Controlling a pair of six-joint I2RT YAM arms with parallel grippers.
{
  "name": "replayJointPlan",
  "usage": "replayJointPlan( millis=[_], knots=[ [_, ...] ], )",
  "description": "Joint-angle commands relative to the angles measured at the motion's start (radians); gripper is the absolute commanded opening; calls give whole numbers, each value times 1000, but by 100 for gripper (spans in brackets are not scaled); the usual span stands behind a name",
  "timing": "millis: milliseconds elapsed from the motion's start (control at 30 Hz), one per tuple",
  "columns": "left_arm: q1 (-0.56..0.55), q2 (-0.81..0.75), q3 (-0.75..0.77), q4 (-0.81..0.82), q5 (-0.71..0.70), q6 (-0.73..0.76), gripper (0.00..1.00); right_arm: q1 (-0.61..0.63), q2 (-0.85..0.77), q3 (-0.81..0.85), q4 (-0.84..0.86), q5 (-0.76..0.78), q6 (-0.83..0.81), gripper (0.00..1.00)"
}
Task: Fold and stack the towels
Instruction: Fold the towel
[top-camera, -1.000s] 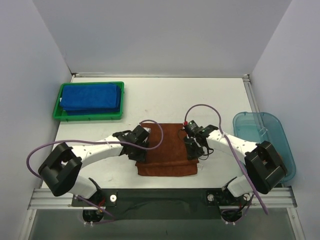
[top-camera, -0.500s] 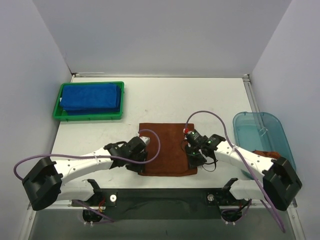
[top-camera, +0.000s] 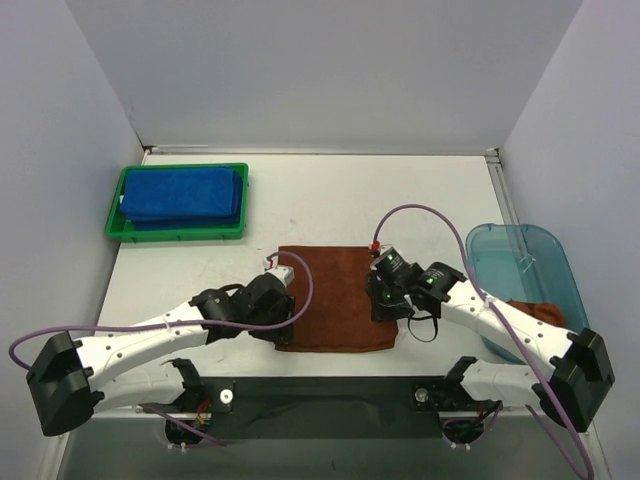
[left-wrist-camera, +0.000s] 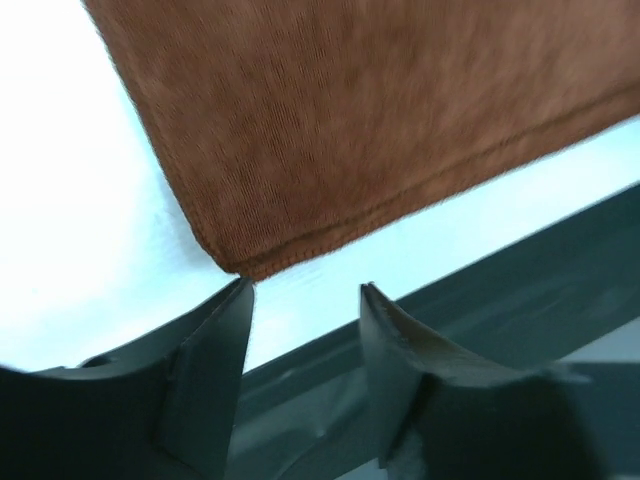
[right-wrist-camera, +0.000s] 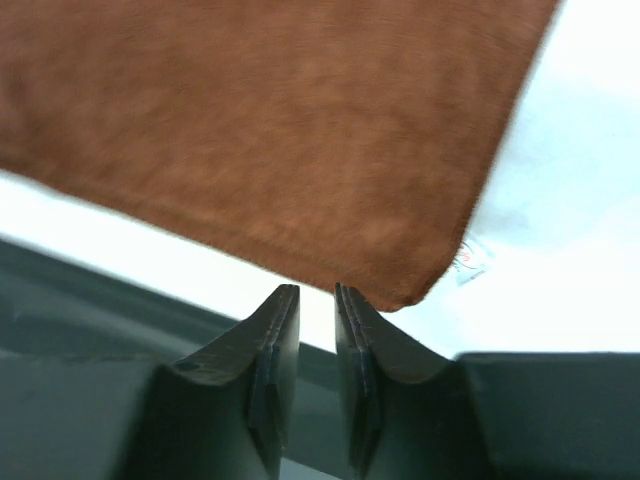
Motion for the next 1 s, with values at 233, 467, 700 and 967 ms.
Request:
replayJointPlan(
  millis=[233, 467, 700, 967],
  knots=[
    [69, -106, -76, -7, -149, -151, 70, -191, -108, -199, 2, 25, 144, 45],
    [126, -62, -42, 103, -150, -110, 56, -213, -116, -173, 122, -1, 115, 25],
    [332, 197, 165, 304, -74, 30, 53, -285, 99, -7, 296, -1, 72, 25],
    [445, 579, 421, 373, 12, 117, 52, -420, 425, 165, 442, -96, 72, 26]
  ],
)
